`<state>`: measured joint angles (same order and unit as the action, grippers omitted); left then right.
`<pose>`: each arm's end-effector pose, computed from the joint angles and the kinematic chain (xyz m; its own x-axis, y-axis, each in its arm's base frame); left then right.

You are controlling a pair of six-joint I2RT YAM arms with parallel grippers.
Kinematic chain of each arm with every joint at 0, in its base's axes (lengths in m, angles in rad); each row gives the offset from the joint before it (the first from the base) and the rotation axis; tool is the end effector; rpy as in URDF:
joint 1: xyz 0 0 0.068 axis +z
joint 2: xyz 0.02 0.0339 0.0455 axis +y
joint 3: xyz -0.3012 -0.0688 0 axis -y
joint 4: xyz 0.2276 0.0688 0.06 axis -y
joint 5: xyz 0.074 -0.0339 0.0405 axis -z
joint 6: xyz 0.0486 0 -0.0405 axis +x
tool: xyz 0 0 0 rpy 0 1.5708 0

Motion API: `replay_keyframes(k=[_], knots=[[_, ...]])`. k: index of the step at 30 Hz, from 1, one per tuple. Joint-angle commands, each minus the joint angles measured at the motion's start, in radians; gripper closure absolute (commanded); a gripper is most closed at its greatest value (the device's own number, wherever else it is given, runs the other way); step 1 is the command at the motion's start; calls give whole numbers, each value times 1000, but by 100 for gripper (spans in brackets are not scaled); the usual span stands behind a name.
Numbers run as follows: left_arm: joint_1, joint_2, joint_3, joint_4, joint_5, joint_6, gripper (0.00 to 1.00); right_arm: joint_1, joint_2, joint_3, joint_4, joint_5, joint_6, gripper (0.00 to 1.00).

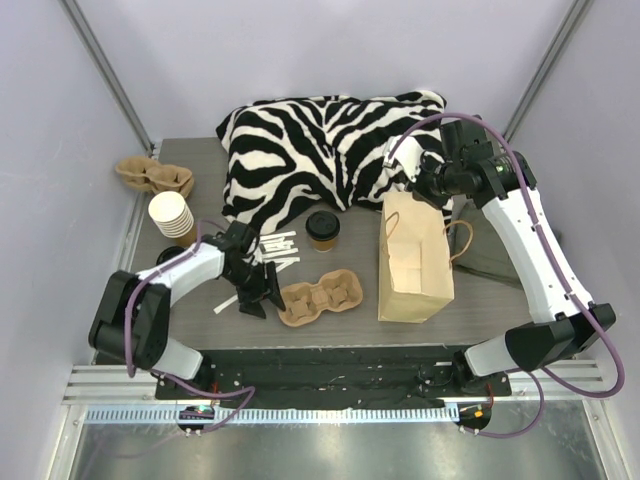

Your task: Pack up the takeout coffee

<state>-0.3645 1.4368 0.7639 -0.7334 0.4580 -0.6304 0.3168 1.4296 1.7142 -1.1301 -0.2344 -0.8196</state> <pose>0.1927 -0.0965 0.2011 -0.9729 -0.1947 0.1248 -0.2304 0.8634 -0.4489 0.2432 0.0916 0.4424 -0.1569 -0.7995 -0.5798 -0.8264 0.4277 -0.3662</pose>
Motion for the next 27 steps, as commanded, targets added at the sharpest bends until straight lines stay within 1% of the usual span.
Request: replay_keyframes(k=[1, 4, 5, 7, 9, 10, 11, 12, 13, 14, 17, 18, 19, 20, 21, 22, 24, 25, 27], knots=[[2, 76, 119, 12, -33, 20, 43, 1, 5, 4, 38, -9, 19, 99], [1, 132, 190, -17, -19, 80, 63, 1, 3, -5, 41, -11, 14, 99], [1, 145, 208, -40, -9, 93, 73, 1, -3, -11, 46, -11, 13, 99], [1, 148, 260, -67, -4, 139, 79, 2, -6, -16, 47, -13, 10, 99], [2, 149, 294, -116, -10, 181, 88, 1, -9, -22, 50, -14, 7, 99], [2, 152, 328, -136, -15, 239, 91, -1, -9, -24, 49, -14, 8, 99], [2, 157, 345, -186, -22, 271, 97, 1, -9, -28, 50, -14, 7, 99], [1, 162, 379, -208, -48, 296, 100, 1, -11, -30, 49, -16, 5, 99], [1, 165, 393, -228, -53, 352, 100, 1, -14, -33, 50, -16, 4, 99], [2, 165, 409, -268, -56, 377, 100, 1, -15, -37, 52, -16, 5, 99], [2, 168, 443, -311, -65, 420, 99, 1, -17, -44, 55, -19, 5, 99], [1, 143, 418, -308, -47, 407, 91, 1, -20, -45, 53, -19, 4, 99], [2, 122, 391, -275, -30, 362, 66, 1, -18, -47, 55, -19, 4, 99], [1, 96, 359, -250, -9, 327, 56, -1, -20, -47, 53, -19, 4, 99], [2, 73, 291, -227, 10, 299, 51, 1, -20, -47, 53, -20, 4, 99], [1, 30, 253, -178, 57, 279, 47, 1, -20, -48, 53, -19, 2, 99], [1, -2, 146, -109, 79, 200, 43, 1, -24, -51, 55, -17, 2, 99], [1, -21, 117, -31, 94, 169, 43, -1, -24, -57, 59, -17, 0, 99], [1, -27, 45, 56, 108, 88, 44, -1, -24, -61, 61, -23, 7, 99]])
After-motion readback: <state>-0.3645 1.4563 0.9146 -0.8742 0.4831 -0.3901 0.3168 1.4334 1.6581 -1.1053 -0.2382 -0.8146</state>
